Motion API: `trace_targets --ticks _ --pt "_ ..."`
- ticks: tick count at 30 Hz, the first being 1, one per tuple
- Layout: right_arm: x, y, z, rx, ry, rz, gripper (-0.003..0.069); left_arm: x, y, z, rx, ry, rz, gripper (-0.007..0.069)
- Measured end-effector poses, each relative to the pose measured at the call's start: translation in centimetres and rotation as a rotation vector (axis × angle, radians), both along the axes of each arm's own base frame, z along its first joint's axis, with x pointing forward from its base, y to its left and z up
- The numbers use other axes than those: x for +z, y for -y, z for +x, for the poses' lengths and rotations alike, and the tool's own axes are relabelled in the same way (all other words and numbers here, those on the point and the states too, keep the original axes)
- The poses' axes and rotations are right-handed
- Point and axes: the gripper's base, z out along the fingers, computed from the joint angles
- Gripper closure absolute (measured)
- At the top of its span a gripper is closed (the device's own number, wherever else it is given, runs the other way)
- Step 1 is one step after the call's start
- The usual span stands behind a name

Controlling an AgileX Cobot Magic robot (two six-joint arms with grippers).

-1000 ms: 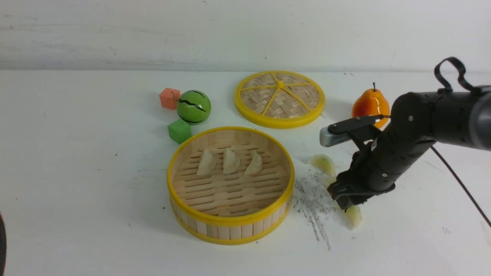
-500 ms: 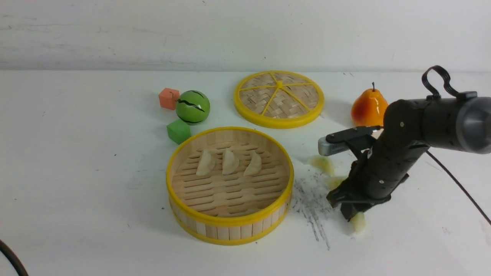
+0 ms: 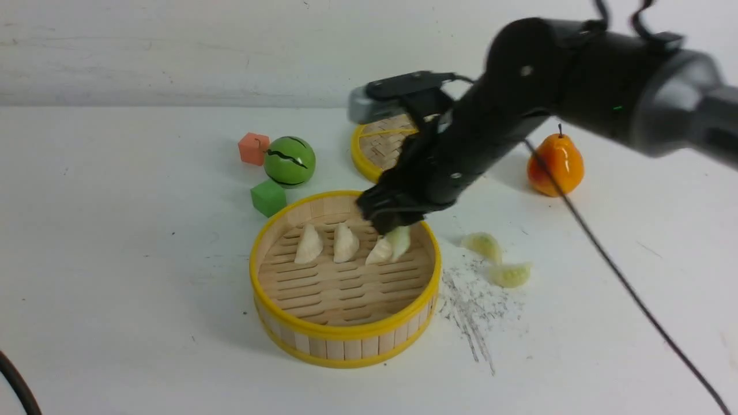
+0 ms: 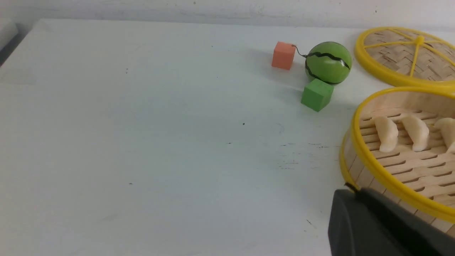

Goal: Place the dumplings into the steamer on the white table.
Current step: 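Place the dumpling in the bamboo steamer basket with the right gripper, then reach for and grasp a dumpling lying on the table beside the steamer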

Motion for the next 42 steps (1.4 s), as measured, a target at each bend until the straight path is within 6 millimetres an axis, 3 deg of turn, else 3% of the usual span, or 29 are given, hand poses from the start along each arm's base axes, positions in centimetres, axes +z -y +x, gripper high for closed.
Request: trace_targets --ticks 5,10,14,18,24,27,29,33,36,42 --pt "-4.3 -4.5 1.4 0.029 -0.037 -0.01 0.0468 0.0 0.0 0.0 0.001 0.0 -0.002 0.0639" --pt "-7.5 -5.9 2.2 0.016 -0.082 -0.033 0.0468 0.0 0.0 0.0 0.002 -0.002 -0.002 0.0639" --pt "-8.6 -6.0 2.4 -0.017 -0.121 -0.033 0.0468 -0.1 -0.1 0.0 0.008 -0.007 0.001 0.0638" --pt "-8.6 -6.0 2.4 -0.022 -0.127 -0.032 0.0429 -0.1 -0.1 0.0 0.008 -0.007 0.001 0.0638" --pt "-7.9 -6.2 2.4 -0.019 -0.129 -0.019 0.0286 -0.1 -0.1 0.0 0.008 -0.007 0.001 0.0638" --pt "-6.2 -6.3 2.4 -0.001 -0.135 -0.02 0.0222 -0.1 -0.1 0.0 0.008 -0.007 0.001 0.0638" --pt "-3.5 -6.0 2.4 0.033 -0.125 -0.056 0.0195 -0.1 -0.1 0.0 0.013 -0.012 0.003 0.0636" --pt "0.0 -4.0 3.3 0.071 -0.011 -0.184 0.0186 -0.1 -0.1 0.0 0.016 -0.015 0.004 0.0635" --pt "1.2 -1.4 4.9 0.033 0.056 -0.255 0.0186 -0.1 -0.1 0.0 0.016 -0.015 0.004 0.0633" --pt "0.5 7.9 9.5 -0.17 0.011 -0.284 0.0186 -0.2 -0.2 0.0 0.018 -0.017 0.005 0.0628"
